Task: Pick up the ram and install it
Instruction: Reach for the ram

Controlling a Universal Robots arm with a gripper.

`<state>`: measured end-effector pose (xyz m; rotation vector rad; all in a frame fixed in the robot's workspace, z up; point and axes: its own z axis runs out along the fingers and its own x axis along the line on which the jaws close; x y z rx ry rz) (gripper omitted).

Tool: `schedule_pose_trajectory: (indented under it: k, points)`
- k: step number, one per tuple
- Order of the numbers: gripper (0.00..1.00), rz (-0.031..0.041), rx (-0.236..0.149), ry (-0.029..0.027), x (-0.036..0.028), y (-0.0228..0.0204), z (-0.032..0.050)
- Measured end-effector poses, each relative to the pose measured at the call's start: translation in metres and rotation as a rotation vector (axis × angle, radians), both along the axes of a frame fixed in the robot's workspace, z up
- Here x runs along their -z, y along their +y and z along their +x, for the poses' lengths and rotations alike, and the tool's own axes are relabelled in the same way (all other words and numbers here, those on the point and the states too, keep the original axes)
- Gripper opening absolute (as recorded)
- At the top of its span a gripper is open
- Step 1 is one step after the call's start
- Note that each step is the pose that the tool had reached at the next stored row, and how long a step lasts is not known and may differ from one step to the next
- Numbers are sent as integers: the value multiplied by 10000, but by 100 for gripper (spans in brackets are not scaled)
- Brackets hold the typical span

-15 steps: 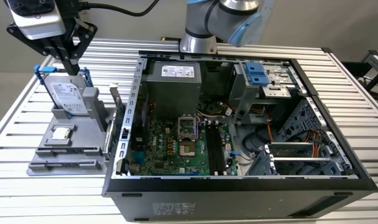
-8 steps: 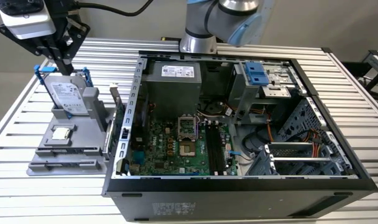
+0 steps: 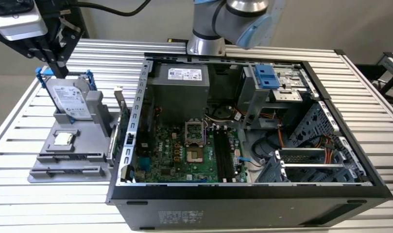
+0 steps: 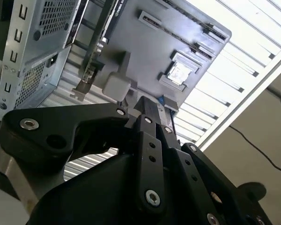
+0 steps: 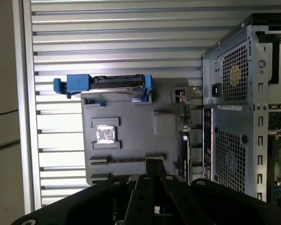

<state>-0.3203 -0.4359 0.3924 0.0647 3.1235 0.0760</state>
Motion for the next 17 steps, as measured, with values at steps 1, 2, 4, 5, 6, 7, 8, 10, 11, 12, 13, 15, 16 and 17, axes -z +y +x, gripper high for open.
schedule_pose_trajectory:
  k: [1,2,4,5,6,7,8,10,11,12,13,15,16,17]
  points:
    - [0,0,-6,0,0,0,-26]
    - [0,-1,-10,0,0,0,-52]
    - [0,0,-17,-1,0,0,-87]
    - [0,0,-20,-1,0,0,-101]
    - [0,0,-22,-1,1,-1,-111]
    - [0,0,-23,0,1,-2,-118]
    - [0,1,-23,-1,1,-3,-127]
    - [0,0,-23,0,1,-4,-147]
    - [0,0,-23,0,2,-4,-159]
    - [0,1,-23,0,2,-4,-172]
    - [0,0,-27,0,3,-4,-183]
    - [0,1,-35,-1,4,-5,-208]
    - [0,1,-38,0,5,-5,-222]
    - [0,0,-41,0,5,-5,-238]
